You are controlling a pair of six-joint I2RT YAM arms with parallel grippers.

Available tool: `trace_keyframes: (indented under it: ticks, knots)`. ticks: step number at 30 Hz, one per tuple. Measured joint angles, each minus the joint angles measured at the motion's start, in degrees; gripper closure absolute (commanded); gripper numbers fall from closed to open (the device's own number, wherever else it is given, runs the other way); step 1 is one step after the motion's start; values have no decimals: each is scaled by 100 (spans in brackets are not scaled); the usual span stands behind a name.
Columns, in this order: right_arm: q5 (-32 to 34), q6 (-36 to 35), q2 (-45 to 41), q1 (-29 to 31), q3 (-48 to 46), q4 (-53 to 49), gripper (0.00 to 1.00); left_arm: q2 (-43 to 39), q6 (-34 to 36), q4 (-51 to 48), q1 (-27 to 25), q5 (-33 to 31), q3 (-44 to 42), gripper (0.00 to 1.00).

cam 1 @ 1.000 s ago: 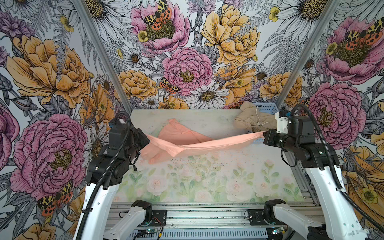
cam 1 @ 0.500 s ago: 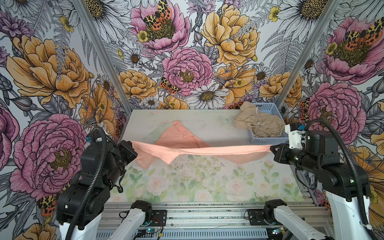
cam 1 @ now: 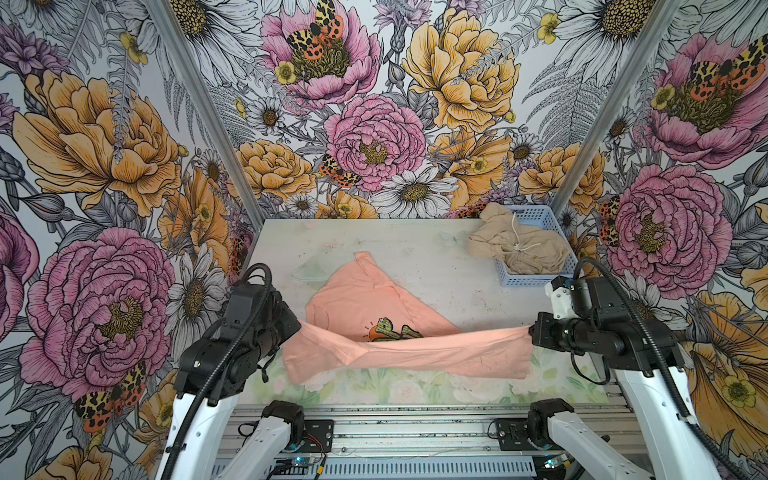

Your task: Fold and stack the mixed laundry pile

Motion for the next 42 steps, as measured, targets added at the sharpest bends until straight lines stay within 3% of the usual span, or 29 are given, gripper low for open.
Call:
trace_keyframes:
  ticks: [12, 18, 24, 29, 35, 42]
  knots:
    - [474, 175, 999, 0, -789, 1285, 100, 2044, 640, 1478, 203, 103, -415, 100]
    - [474, 177, 1200, -4, -560, 1537, 100, 2253, 846, 1615, 234, 105, 72, 100]
    - [446, -107, 1963, -7, 850, 1711, 100, 2107, 1091, 1593, 627, 103, 1250, 100]
    - [400, -378, 2754, -17, 2699, 1906, 100, 2632, 1475, 1635, 669, 83, 3189, 100]
    - [151, -573, 2839, -15, 4450, 2028, 100, 2924, 1954, 1696, 662, -118, 5056, 100]
    - [-227, -728, 2806, -15, 5917, 2090, 100, 2920, 2625, 1720, 74, -809, 6653, 100]
